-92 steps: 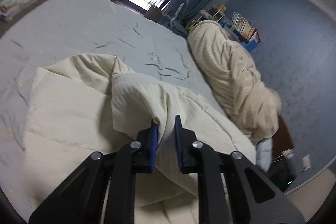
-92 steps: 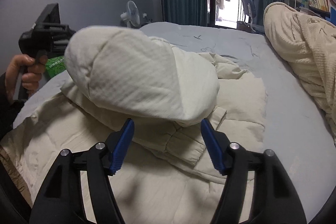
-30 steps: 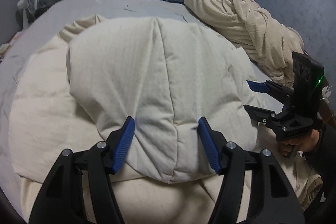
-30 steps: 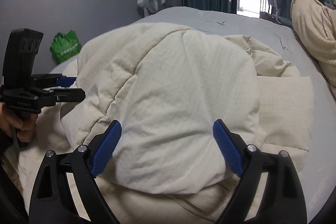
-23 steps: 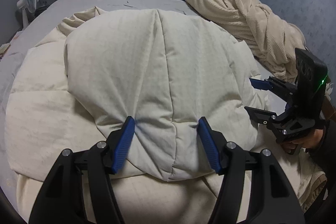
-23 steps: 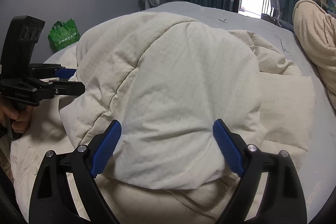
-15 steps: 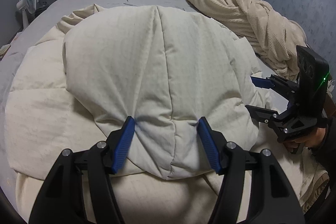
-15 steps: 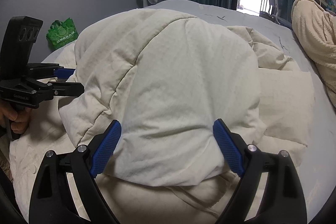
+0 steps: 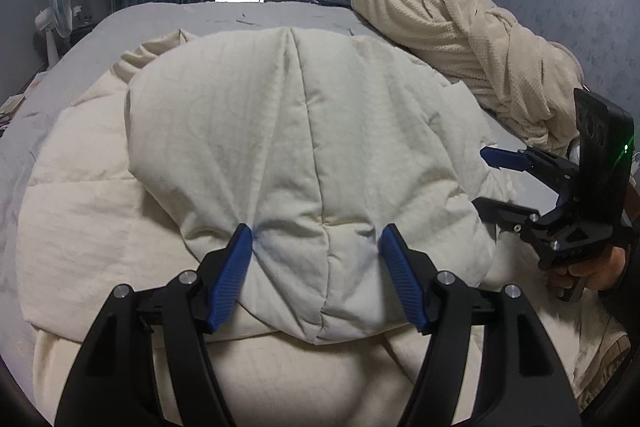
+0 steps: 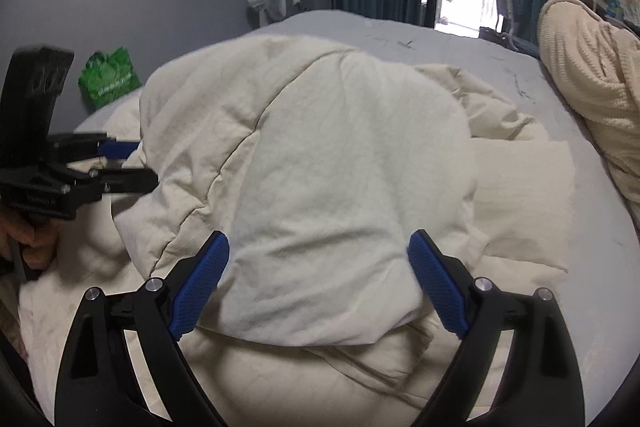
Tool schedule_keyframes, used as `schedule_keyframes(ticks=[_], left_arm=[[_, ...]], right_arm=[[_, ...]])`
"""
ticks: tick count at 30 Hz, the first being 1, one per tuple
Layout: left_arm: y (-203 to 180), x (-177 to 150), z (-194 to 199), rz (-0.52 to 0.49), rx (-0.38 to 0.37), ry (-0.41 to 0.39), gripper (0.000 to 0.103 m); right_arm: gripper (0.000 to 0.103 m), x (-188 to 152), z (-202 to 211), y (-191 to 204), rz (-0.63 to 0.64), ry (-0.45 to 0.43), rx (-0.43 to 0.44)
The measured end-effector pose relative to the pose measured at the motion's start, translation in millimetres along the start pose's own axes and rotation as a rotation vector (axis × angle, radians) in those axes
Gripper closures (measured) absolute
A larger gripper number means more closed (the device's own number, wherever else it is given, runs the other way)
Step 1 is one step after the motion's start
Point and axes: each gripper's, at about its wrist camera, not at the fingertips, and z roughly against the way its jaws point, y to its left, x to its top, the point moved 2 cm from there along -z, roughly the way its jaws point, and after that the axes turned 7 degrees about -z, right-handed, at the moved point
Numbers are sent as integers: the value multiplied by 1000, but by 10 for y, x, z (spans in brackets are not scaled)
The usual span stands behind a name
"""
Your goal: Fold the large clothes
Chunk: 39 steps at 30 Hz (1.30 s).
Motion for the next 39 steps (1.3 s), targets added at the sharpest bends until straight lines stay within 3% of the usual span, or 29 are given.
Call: schedule_keyframes(ticks=[9,12,19,23,27,33,39], left_arm=[[91,-45,279,81,-20,-14,37],[223,-140,431,152,-3,7,30],[625,-365,849,276,30,64,29],[892,-553,1154,303,55,111,27],[1180,-813,1382,341,100,208,25],[1416,-1100,1593,388,68,281,25],[1281,-1232,1489,365,-42,424,25]], right_arm=[[9,18,240,-192,-110,-19,3],[8,-26,320,-286,-152,10,0],[7,-237,733,-576,-206,36,26],[7,-423,944,-926,-248,108,36],[7,-670,1109,-1314,-279,233,48],[7,-1183,1292,-1671,-391,336,92],[7,-1560,1347,-1718,-509,424,256]])
